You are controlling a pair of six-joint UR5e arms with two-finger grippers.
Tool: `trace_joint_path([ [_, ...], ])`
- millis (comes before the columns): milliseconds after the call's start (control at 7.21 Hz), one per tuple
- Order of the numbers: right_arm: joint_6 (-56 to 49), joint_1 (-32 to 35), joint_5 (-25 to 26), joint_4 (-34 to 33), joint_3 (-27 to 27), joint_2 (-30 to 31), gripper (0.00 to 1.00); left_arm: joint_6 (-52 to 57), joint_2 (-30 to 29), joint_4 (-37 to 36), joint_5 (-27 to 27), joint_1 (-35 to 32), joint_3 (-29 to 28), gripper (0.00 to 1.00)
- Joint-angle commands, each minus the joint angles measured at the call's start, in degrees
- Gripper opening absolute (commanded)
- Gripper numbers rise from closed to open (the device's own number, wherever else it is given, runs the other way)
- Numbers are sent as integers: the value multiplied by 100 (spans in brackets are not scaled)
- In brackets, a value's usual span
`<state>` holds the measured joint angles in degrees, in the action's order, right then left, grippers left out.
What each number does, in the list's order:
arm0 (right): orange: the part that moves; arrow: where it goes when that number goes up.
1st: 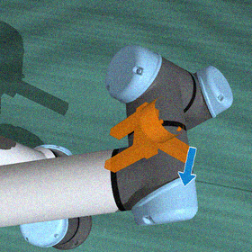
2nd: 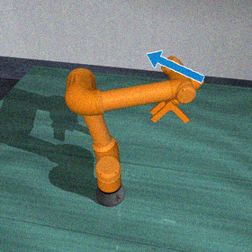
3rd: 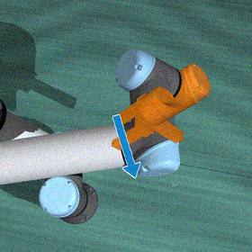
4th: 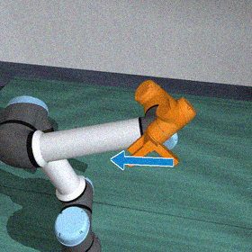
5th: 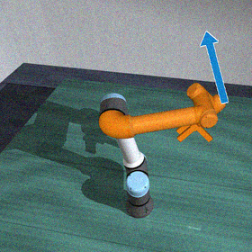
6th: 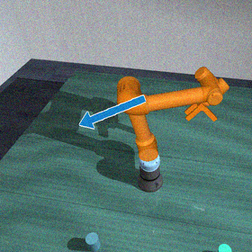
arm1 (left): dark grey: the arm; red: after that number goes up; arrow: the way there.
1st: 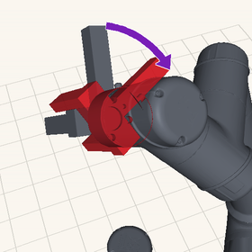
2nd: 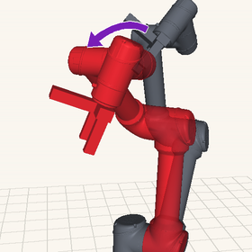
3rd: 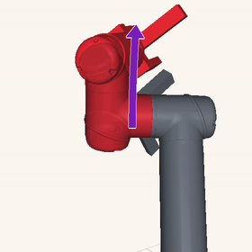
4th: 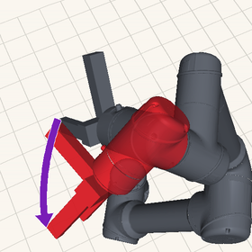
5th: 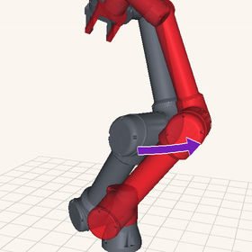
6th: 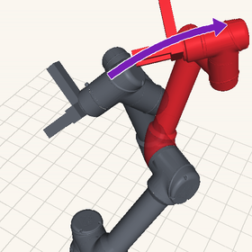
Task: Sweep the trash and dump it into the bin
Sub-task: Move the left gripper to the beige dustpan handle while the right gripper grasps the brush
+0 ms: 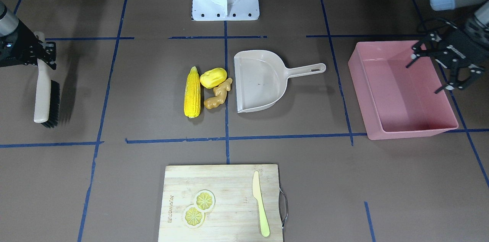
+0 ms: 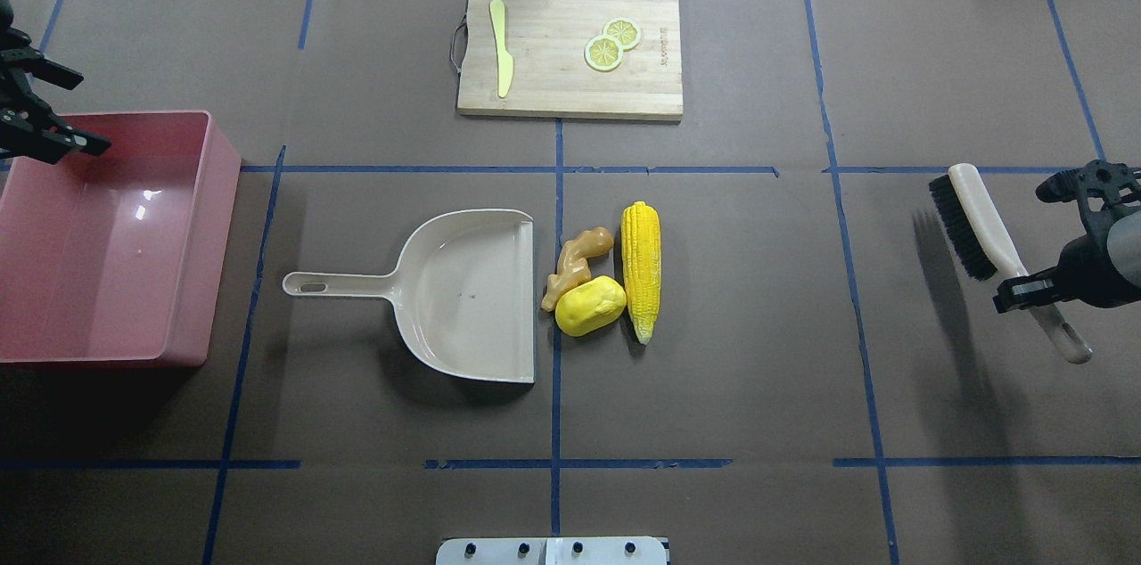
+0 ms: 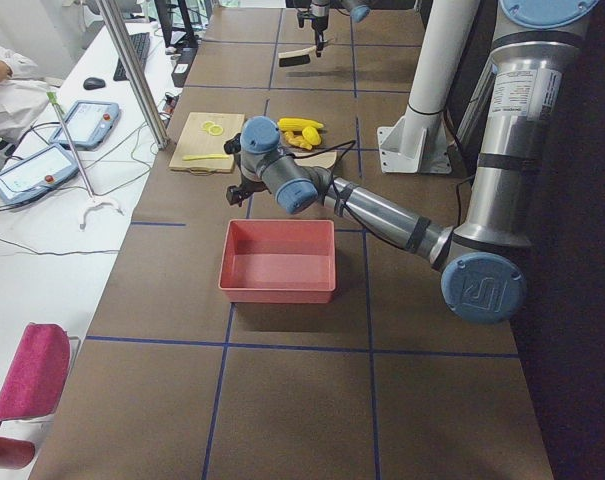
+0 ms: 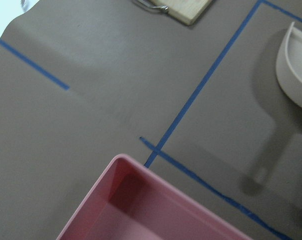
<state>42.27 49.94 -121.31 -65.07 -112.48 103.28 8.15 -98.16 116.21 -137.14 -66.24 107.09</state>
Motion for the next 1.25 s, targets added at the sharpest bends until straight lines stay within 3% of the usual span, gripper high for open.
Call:
trace_joint_path([
  [0, 0, -72, 11, 3, -11, -1, 0, -15, -502, 33, -32, 889, 32, 100],
  [278, 0, -72, 20, 3, -11, -1, 0, 46, -625, 60, 186, 1664, 110, 98],
  [555, 0, -72, 20, 12, -20, -1, 0, 64, -687, 331, 1255, 2454, 93, 98],
  [694, 0, -72, 11, 12, -11, -1, 0, 72, -687, 436, 1477, 2745, 23, 98],
  [1110, -8, -72, 20, 12, -19, 8, 0, 81, -687, 1041, 1770, 3003, -362, 98],
])
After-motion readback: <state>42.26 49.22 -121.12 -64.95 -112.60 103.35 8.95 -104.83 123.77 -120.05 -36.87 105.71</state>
